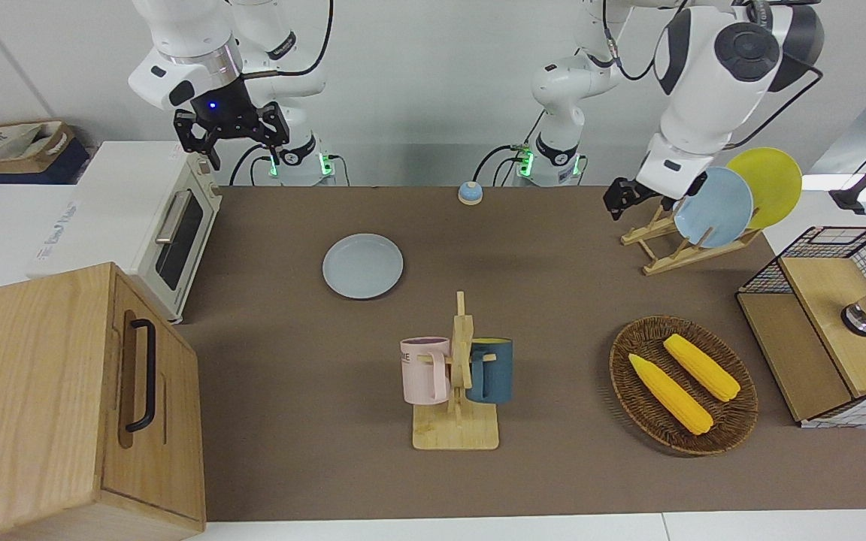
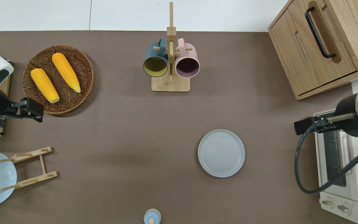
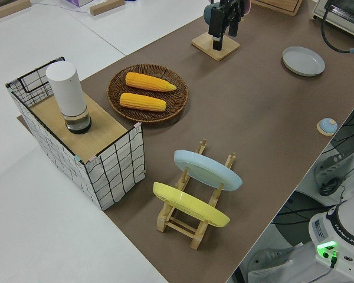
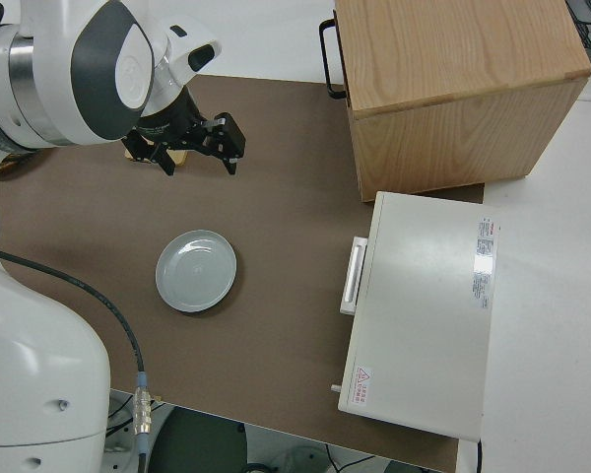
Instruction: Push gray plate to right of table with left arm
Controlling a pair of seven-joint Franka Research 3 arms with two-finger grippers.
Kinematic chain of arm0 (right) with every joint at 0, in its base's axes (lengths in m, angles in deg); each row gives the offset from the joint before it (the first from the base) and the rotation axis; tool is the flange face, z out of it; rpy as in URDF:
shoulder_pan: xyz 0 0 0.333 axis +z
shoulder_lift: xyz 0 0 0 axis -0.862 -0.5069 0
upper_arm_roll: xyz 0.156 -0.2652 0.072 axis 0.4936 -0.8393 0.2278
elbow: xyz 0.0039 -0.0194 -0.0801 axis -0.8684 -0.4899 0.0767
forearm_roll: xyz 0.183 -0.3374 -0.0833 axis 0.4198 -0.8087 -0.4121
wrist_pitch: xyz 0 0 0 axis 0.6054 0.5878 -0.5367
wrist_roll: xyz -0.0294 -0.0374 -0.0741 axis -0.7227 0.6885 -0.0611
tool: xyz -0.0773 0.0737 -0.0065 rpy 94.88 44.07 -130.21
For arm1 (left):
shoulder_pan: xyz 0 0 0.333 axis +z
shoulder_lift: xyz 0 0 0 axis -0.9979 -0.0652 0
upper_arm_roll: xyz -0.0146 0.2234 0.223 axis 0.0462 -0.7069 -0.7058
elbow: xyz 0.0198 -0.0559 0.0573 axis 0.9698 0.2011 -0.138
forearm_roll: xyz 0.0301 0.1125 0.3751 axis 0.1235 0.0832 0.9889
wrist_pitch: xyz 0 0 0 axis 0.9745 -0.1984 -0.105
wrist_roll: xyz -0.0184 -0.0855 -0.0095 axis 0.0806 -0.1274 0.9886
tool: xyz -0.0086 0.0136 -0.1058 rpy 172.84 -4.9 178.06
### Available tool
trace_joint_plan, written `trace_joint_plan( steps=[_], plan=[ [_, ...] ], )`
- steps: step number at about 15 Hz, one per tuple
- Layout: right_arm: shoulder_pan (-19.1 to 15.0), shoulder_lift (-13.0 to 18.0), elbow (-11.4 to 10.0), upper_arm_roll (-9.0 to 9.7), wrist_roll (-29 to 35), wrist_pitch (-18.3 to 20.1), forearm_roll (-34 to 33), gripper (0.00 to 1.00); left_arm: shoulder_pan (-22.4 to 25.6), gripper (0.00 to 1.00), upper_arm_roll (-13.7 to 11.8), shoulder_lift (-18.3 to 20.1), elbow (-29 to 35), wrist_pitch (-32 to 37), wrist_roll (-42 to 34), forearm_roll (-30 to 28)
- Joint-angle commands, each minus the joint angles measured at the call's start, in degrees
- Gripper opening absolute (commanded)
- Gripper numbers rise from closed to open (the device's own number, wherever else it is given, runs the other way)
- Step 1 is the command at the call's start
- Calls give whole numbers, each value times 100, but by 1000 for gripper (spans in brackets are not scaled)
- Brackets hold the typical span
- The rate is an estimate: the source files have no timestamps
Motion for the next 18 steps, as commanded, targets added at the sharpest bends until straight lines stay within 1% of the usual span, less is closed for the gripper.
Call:
trace_joint_plan(
  steps=[1,2,3,4,5,6,7,10,11,12,18],
  plan=[
    [-117,36,22,85,-1,72,59,983,-78,991,12,65,-49,252,-29,-73],
    [-117,36,22,85,-1,72,59,983,-200,991,-118,82,-49,270,-20,-82],
    [-117,36,22,85,8,72,59,983,-471,991,-363,135,-49,270,-20,-134],
    [-117,36,22,77,-1,72,59,983,-735,991,-723,213,-40,270,-20,-265],
    [-117,36,22,85,8,72,59,983,-1086,991,-1179,266,-32,279,-20,-484],
    [-117,36,22,85,-1,72,59,983,-1420,991,-1566,319,3,305,-12,-669],
    [-117,36,22,85,8,72,59,983,-1658,991,-1848,328,12,314,-12,-749],
    [-117,36,22,85,-1,81,59,983,-2239,991,-2508,355,30,314,-20,-776],
    [-117,36,22,85,-1,72,59,983,-2319,991,-2623,355,21,306,-29,-829],
    [-117,36,22,77,8,72,59,983,-2328,991,-2677,355,13,288,-73,-908],
    [-117,36,22,77,-1,72,59,983,-2355,998,-2686,364,4,270,-117,-900]
  ],
)
